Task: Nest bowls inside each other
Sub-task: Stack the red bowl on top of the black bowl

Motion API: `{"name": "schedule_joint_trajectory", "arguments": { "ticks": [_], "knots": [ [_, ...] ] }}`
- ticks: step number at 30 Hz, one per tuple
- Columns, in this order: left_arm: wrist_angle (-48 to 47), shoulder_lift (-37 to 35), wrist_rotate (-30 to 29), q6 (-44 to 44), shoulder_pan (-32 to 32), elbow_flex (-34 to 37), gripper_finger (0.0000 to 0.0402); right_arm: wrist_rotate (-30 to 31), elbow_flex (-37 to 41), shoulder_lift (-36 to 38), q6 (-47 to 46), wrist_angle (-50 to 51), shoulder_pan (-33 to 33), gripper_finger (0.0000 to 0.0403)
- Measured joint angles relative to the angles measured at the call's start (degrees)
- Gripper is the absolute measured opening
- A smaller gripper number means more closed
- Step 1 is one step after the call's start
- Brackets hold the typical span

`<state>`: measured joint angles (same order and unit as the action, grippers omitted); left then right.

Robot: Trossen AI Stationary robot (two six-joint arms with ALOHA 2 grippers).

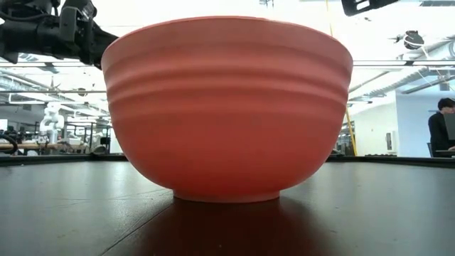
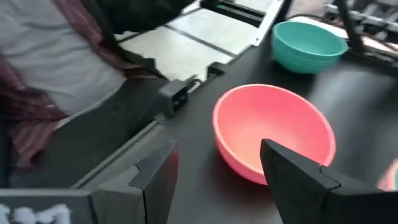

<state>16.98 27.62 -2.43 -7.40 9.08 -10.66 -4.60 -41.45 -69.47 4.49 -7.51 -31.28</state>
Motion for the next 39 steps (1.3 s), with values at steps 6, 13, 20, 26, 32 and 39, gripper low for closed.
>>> {"name": "schedule_joint_trajectory", "arguments": {
  "ticks": [6,13,20,26,32,39],
  "knots": [
    [-0.8,0.0,0.0,0.0,0.0,0.0,0.0269,-4.5,-0.1,-2.1,-1.1,-1.7,1.4,0.0219],
    [-1.1,0.0,0.0,0.1,0.0,0.0,0.0269,-0.3,-8.1,-11.5,2.6,2.8,4.1,0.0219],
    [-2.3,0.0,1.7,0.9,0.0,0.0,0.0269,9.9,-21.1,-19.5,10.2,23.7,3.5,0.0219],
    [-4.8,0.0,3.1,2.0,-0.1,0.0,0.0269,10.2,-25.0,-20.3,12.0,28.5,3.5,0.0219],
    [-5.6,0.1,4.0,2.4,-0.1,0.0,0.0269,1.8,-28.8,-20.2,12.3,31.2,2.5,0.0219],
    [-5.6,0.1,4.0,2.0,-0.1,0.0,0.0269,-0.3,-29.7,-20.6,14.3,29.2,0.6,0.0219]
  ]
}}
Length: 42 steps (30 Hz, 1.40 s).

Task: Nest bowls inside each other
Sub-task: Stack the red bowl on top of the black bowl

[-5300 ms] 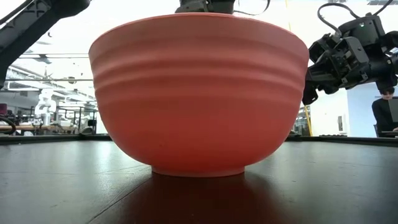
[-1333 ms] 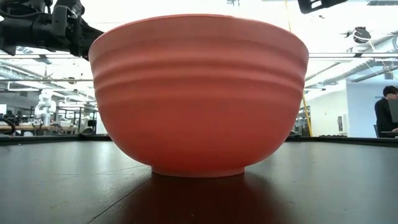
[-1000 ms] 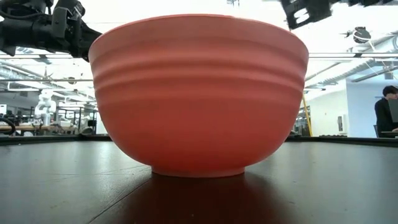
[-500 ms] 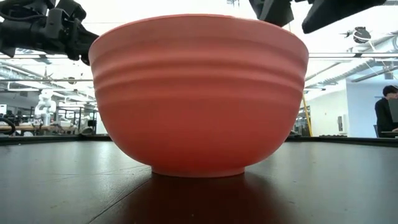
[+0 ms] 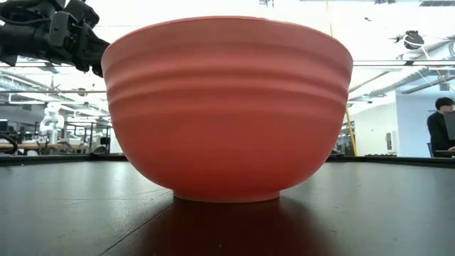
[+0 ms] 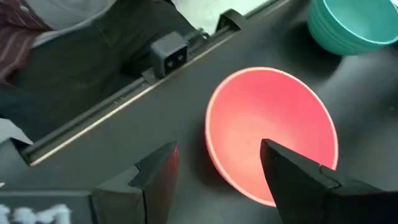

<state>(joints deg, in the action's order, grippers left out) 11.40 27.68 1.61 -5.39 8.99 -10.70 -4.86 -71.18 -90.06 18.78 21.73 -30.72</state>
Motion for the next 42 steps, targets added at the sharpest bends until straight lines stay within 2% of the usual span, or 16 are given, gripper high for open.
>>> {"name": "schedule_joint_trajectory", "arguments": {
  "ticks": [6,9,23,27,34,42],
  "knots": [
    [0.2,0.0,0.0,0.4,-0.1,0.0,0.0269,-0.2,0.0,-3.7,0.8,-1.9,1.6,0.0219],
    [0.2,0.0,0.1,1.1,-0.1,0.0,0.0269,-3.8,-0.3,-5.5,0.5,-0.9,2.6,0.0219],
    [0.2,0.0,1.4,1.7,-0.1,0.0,0.0269,-6.3,-0.7,-8.9,4.4,-4.3,2.9,0.0219],
    [-0.2,0.0,1.6,2.2,-0.1,0.0,0.0269,-5.5,-0.7,-11.2,6.7,-4.7,3.0,0.0219],
    [-0.6,0.0,3.1,2.3,-0.1,0.0,0.0269,0.9,-0.7,-13.1,10.4,-6.6,3.0,0.0219],
    [-2.0,0.0,3.3,2.3,-0.1,0.0,0.0269,0.3,-0.7,-13.0,12.1,-6.9,3.0,0.0219]
  ]
}}
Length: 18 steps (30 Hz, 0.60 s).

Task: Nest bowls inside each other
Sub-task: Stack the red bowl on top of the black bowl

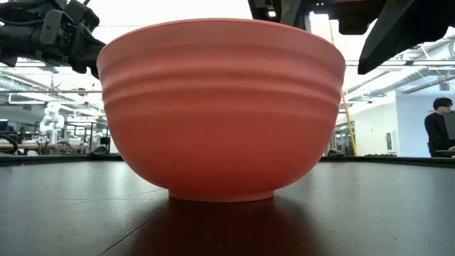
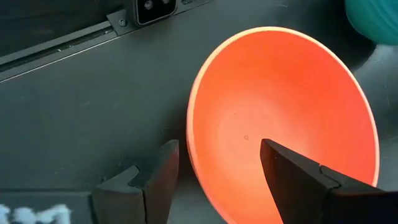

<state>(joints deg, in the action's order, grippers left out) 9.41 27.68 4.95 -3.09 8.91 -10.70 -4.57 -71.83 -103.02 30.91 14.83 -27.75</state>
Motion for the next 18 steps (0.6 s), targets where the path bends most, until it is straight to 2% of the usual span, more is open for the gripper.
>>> {"name": "schedule_joint_trajectory", "arguments": {
  "ticks": [8,18],
  "knots": [
    [-0.7,0.0,0.1,0.0,0.0,0.0,0.0269,-5.1,0.0,-1.3,-0.8,-0.6,0.4,0.0219],
    [-0.8,0.0,0.3,0.0,0.0,0.0,0.0269,-2.7,0.0,-6.6,1.2,-5.2,1.2,0.0211]
  ]
}}
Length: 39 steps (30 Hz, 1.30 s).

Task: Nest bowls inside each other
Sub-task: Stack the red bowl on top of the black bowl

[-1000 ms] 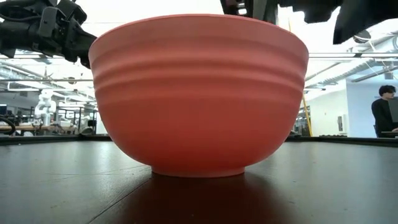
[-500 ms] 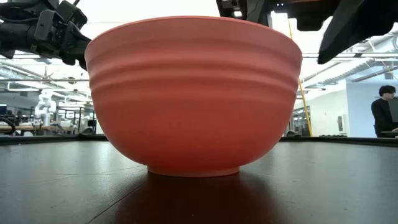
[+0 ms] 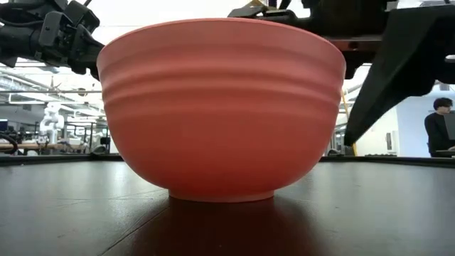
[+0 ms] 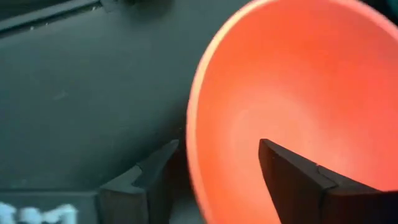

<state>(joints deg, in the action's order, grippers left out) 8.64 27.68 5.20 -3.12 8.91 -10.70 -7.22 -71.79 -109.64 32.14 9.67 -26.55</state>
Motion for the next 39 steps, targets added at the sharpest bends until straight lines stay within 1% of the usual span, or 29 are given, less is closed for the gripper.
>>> {"name": "schedule_joint_trajectory", "arguments": {
  "ticks": [2,3,5,7,8,9,12,15,19,21,23,26,28,31,34,39],
  "knots": [
    [-0.1,0.0,0.1,-0.1,0.0,0.0,0.0269,0.0,0.0,-0.2,0.2,-1.6,0.1,0.0186],
    [-0.1,0.0,0.2,-0.1,0.0,0.0,0.0269,0.0,0.0,-0.2,0.1,-1.9,0.2,0.0166],
    [-0.3,0.0,0.1,-0.1,0.0,0.0,0.0269,0.0,0.0,-0.2,-0.4,-2.4,0.3,0.0113],
    [-0.5,0.0,0.1,-0.1,0.0,0.0,0.0269,0.0,0.0,-0.2,-1.1,-2.7,0.6,0.0049],
    [-0.5,0.0,0.1,-0.1,0.0,0.0,0.0269,0.0,0.0,-0.2,-1.3,-2.8,0.7,0.0025],
    [-0.8,0.0,0.1,-0.1,0.0,0.0,0.0269,0.0,0.0,-0.2,-1.4,-2.8,0.8,0.0014],
    [-1.9,0.0,0.1,-0.1,0.0,0.0,0.0269,3.0,0.0,-0.2,-1.7,-2.9,0.7,0.0008],
    [-3.0,0.0,0.1,-0.1,0.0,0.0,0.0269,4.5,0.0,0.3,-0.1,-2.0,0.4,0.0003],
    [-4.1,0.0,-0.2,0.3,0.0,0.0,0.0269,4.4,0.0,1.9,0.2,-1.4,-0.3,0.0002],
    [-4.2,0.0,-0.2,0.3,0.0,0.0,0.0269,4.5,-1.0,3.3,0.2,1.0,-0.7,0.0002],
    [-4.2,0.0,-0.2,0.3,0.0,0.0,0.0269,6.8,-3.8,4.7,-0.2,6.2,-1.5,0.0001],
    [-4.2,0.0,-0.2,0.4,0.0,0.0,0.0269,13.8,-10.7,6.5,0.3,16.6,-3.0,0.0001],
    [-4.1,0.0,-0.2,0.4,0.0,0.0,0.0269,16.5,-15.4,7.4,0.3,22.1,-3.4,0.0001],
    [-4.1,0.0,-0.2,0.5,0.0,0.0,0.0269,16.2,-21.8,8.5,0.3,27.9,-2.2,0.0001],
    [-4.1,0.0,-0.2,0.7,0.0,0.0,0.0269,16.6,-26.2,9.1,1.1,32.6,0.3,0.0001],
    [-4.3,0.0,0.2,0.8,0.0,0.0,0.0269,20.1,-31.6,9.3,2.2,40.4,4.3,0.0001]
  ]
}}
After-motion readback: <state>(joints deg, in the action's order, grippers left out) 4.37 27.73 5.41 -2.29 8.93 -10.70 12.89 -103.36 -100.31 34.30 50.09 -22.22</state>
